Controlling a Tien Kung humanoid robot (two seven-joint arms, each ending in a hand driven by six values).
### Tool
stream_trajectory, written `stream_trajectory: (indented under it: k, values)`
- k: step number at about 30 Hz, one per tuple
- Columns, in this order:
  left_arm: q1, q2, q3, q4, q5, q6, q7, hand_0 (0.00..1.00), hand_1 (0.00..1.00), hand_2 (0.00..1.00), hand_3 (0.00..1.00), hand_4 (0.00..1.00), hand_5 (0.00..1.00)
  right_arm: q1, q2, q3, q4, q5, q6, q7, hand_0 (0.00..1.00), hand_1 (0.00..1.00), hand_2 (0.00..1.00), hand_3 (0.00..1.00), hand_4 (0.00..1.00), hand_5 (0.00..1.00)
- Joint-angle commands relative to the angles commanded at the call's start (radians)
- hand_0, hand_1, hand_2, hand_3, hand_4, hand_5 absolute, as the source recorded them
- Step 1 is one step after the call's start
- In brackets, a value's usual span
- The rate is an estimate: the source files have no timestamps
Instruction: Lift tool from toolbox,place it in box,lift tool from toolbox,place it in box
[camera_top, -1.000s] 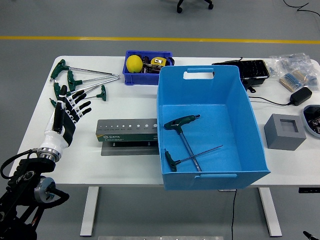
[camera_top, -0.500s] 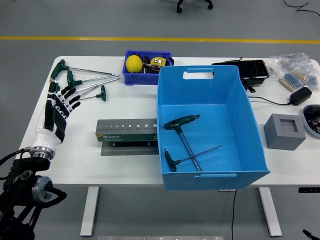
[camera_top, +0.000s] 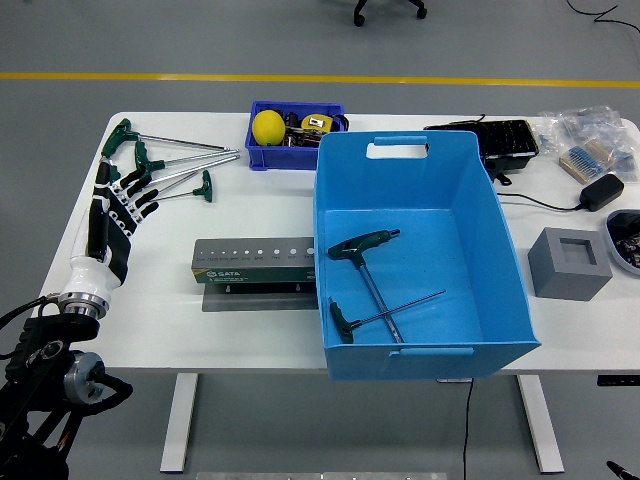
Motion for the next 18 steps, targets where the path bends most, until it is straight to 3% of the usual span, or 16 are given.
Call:
stream_trajectory:
  k: [18]
  values:
    - [0.001,0.000,0.001,0.003,0.009,0.009,0.005,0.782,0.771,0.826,0.760,0.994,0.998,-0.001,0.000,-0.001,0.000,0.000,0.000,0.000,0.813,0.753,0.763,0.782,0.998,0.815]
